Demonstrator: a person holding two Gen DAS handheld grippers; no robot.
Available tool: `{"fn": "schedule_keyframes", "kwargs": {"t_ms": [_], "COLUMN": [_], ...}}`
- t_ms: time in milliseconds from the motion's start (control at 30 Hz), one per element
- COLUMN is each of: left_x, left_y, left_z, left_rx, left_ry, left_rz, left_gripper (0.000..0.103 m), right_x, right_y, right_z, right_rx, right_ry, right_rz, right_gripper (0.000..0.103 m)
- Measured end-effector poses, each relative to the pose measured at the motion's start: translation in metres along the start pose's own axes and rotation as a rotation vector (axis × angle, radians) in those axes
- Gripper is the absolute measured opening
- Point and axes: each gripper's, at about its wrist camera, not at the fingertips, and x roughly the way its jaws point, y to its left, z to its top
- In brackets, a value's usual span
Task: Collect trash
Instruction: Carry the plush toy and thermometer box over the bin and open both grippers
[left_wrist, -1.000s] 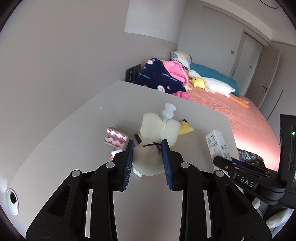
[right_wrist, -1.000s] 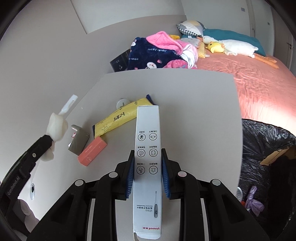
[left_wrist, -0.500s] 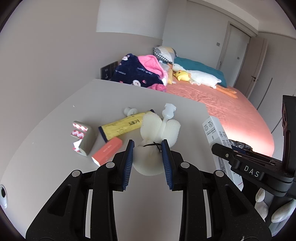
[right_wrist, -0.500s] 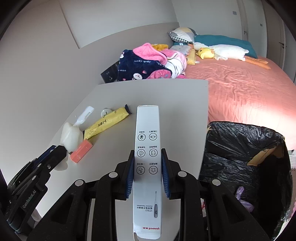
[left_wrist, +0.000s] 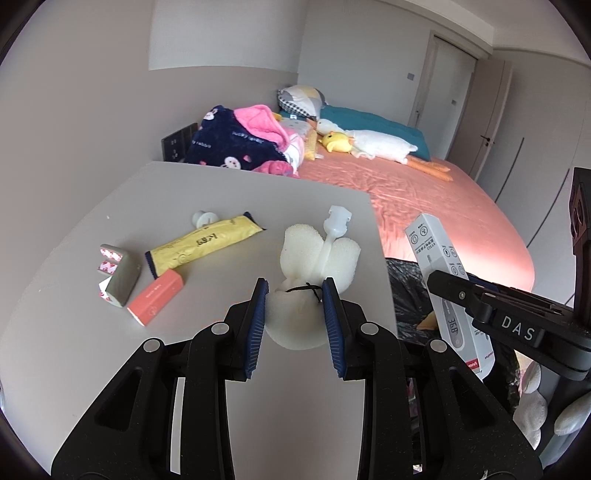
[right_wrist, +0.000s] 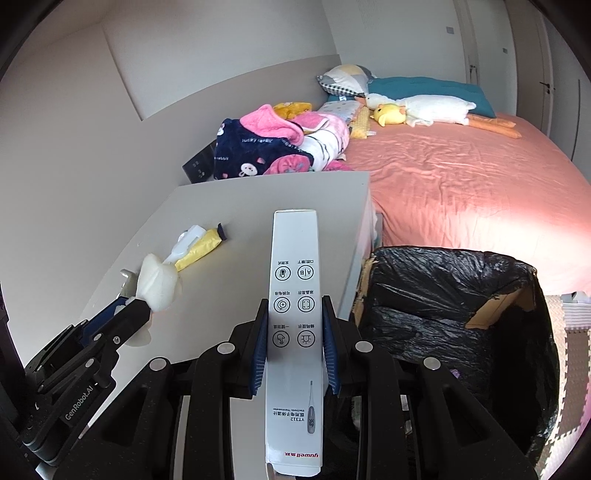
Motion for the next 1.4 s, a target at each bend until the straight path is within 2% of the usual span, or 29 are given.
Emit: {"fn": "schedule_keyframes", "kwargs": {"t_ms": [567,1000,1300,1367,1400], "left_x": [0.008,0.021,0.029,0.031,0.033], "left_y": [-0.055,-0.113,-0.139,-0.142,-0.141], "left_z": [-0.002,-0.006,-0.012,-0.011,-0.01], "left_rx": [0.082,0.171,0.205,0.189,0.17], "left_ry": [0.023,0.062,0.096,0.108,0.116], "left_rz": [-0.073,-0.156,-0.22,-0.252,-0.273], "left_gripper": [0.03,0.03,0.03,0.033,0.046], "right_x": [-0.032,-0.049,-0.066,-0.07,-0.073], "right_y": [-0.044,-0.093,-0.131,-0.14,-0.145], "right_z": [-0.002,-0.003,-0.006,-0.005,-0.005], "right_rx": [0.052,0.126,0.193,0.214,0.23], "right_ry": [-0.044,-0.06,-0.083,-0.09,-0.099], "right_rz": [-0.042,-0.101,-0.144,-0.148,-0.148], "right_gripper": [0.028,0.028,0.028,0.028,0.03]}}
